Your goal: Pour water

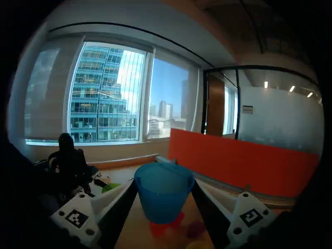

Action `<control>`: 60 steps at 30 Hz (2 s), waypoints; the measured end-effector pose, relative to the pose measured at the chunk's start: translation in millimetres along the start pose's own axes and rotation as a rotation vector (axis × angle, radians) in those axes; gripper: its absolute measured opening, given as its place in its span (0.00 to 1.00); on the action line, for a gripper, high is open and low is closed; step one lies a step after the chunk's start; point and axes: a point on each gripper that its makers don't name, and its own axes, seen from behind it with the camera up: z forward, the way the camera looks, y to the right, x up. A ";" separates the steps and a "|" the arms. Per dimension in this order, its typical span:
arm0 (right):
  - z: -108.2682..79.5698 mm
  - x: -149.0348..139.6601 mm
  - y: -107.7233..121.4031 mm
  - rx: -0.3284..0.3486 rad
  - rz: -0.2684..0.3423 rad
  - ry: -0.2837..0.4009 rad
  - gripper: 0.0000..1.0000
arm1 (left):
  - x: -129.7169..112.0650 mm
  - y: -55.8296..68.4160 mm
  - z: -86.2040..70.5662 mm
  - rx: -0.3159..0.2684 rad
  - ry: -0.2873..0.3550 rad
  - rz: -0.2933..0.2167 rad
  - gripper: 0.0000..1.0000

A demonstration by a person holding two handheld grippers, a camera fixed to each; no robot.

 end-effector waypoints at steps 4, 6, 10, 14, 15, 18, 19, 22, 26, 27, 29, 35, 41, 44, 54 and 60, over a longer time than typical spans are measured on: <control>-8.5 -2.9 6.6 -0.013 0.006 0.000 0.91 | 0.5 1.0 0.3 -0.001 -0.005 0.004 0.79; -12.0 -4.3 9.2 -0.017 0.007 0.001 0.91 | 1.3 2.1 0.5 -0.002 -0.009 0.008 0.79; -16.6 -8.6 11.3 -0.021 0.009 -0.001 0.91 | 3.4 4.8 1.1 -0.005 -0.013 0.016 0.79; -21.6 -17.0 10.1 -0.017 0.006 -0.009 0.91 | 1.8 6.1 2.4 -0.008 -0.019 0.021 0.79; -23.1 -20.1 9.9 -0.016 0.003 -0.014 0.92 | 0.9 6.3 2.7 -0.009 -0.022 0.021 0.79; -27.3 -29.5 10.1 -0.015 -0.005 -0.032 0.92 | -1.4 7.2 3.4 -0.011 -0.028 0.022 0.79; -28.7 -32.8 10.4 -0.015 -0.008 -0.038 0.92 | -2.1 7.7 3.5 -0.013 -0.030 0.022 0.79; -32.9 -42.7 10.7 -0.013 -0.014 -0.058 0.92 | -4.6 9.7 3.9 -0.019 -0.036 0.023 0.79; -38.2 -55.9 9.5 -0.002 -0.015 -0.092 0.92 | -8.8 11.5 4.3 -0.025 -0.047 0.024 0.79; -39.6 -59.9 9.2 0.001 -0.016 -0.101 0.92 | -9.8 11.6 4.4 -0.025 -0.050 0.023 0.79; -41.9 -67.3 8.6 0.006 -0.019 -0.117 0.92 | -11.5 11.3 4.4 -0.026 -0.054 0.022 0.79; -46.4 -85.4 6.3 0.025 -0.013 -0.161 0.92 | -14.7 11.8 4.3 -0.028 -0.063 0.021 0.79; -51.9 -112.7 3.4 0.050 -0.006 -0.223 0.92 | -20.5 11.5 5.4 -0.032 -0.079 0.020 0.79; -53.7 -125.2 3.8 0.055 -0.010 -0.254 0.92 | -23.4 11.3 5.9 -0.035 -0.087 0.018 0.79; -57.8 -155.1 12.1 0.057 0.010 -0.341 0.92 | -32.2 8.9 10.2 -0.041 -0.108 0.017 0.79; -62.1 -174.2 12.2 0.065 0.007 -0.399 0.92 | -36.4 9.9 13.4 -0.047 -0.118 0.016 0.79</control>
